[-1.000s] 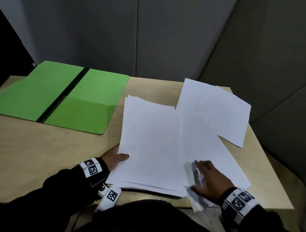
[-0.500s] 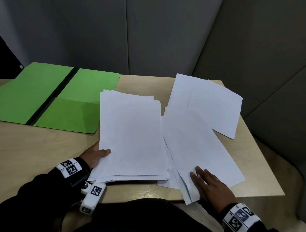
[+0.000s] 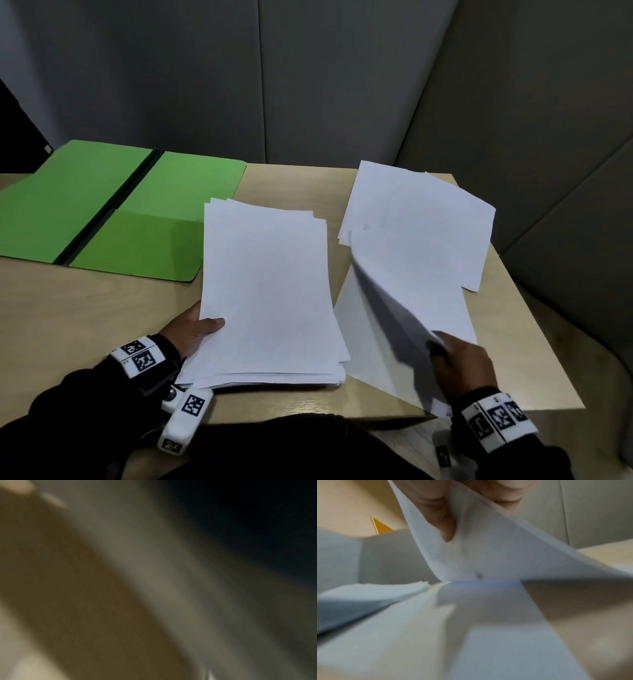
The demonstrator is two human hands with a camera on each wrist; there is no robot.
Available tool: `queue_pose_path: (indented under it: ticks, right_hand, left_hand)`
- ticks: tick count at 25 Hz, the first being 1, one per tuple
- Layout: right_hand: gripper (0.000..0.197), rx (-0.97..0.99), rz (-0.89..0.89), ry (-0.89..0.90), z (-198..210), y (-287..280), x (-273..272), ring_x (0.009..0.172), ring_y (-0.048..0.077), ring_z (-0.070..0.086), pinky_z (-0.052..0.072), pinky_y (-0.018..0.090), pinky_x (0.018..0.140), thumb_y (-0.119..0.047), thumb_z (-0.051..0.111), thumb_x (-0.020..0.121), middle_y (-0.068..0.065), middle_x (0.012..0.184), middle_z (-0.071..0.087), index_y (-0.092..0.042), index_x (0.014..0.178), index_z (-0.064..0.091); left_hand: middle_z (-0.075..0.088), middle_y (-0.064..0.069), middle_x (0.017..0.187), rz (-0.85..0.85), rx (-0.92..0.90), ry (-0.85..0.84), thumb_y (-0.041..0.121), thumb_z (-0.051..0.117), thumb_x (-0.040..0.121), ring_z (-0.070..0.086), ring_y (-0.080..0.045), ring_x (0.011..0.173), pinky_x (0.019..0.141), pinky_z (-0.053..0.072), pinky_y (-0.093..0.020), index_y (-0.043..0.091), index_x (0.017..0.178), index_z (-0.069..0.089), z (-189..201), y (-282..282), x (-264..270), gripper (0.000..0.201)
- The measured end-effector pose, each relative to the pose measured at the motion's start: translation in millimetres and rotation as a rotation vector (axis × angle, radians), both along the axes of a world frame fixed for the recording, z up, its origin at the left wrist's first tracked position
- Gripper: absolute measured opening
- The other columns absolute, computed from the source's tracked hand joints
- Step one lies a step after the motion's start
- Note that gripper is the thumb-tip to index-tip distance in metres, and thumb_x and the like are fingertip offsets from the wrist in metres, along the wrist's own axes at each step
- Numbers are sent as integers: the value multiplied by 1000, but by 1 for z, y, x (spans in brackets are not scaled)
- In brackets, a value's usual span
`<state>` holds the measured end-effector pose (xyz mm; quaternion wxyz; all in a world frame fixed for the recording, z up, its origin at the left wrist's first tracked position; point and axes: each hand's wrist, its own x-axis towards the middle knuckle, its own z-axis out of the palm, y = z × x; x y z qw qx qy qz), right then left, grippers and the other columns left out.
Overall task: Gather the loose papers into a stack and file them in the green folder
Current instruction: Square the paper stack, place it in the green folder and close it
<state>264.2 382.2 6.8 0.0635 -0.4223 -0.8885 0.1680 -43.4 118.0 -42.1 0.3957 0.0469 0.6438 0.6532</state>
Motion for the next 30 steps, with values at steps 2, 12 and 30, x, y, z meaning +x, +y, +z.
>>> queue_pose_path:
  ticks: [2,12,30]
  right_hand:
    - [35,108,-8,159,21,-1,-15,67,37,66,43,26,58,-23,44,74,18,75,71,-18,92,72]
    - [37,14,623,-56,21,-99,-136,77,38,63,48,36,61,-25,38,80,6,106,54,-25,111,58]
    - [118,-175,399,-638,-6,-34,-38,145,25,-16,7,54,115,-72,56,62,1,156,-22,-24,148,-10]
  left_hand:
    - [38,-15,149,9,3,-10,2,54,61,33,-31,139,111,27,-39,5,146,28,0,2,4,89]
    - [73,-13,87,84,-139,-182,25,46,98,66,-29,81,76,50,-36,1,118,61,5,22,22,35]
    - [46,-9,140,-153,-39,54,4,62,52,41,-17,126,106,29,-34,4,142,32,8,2,-15,95]
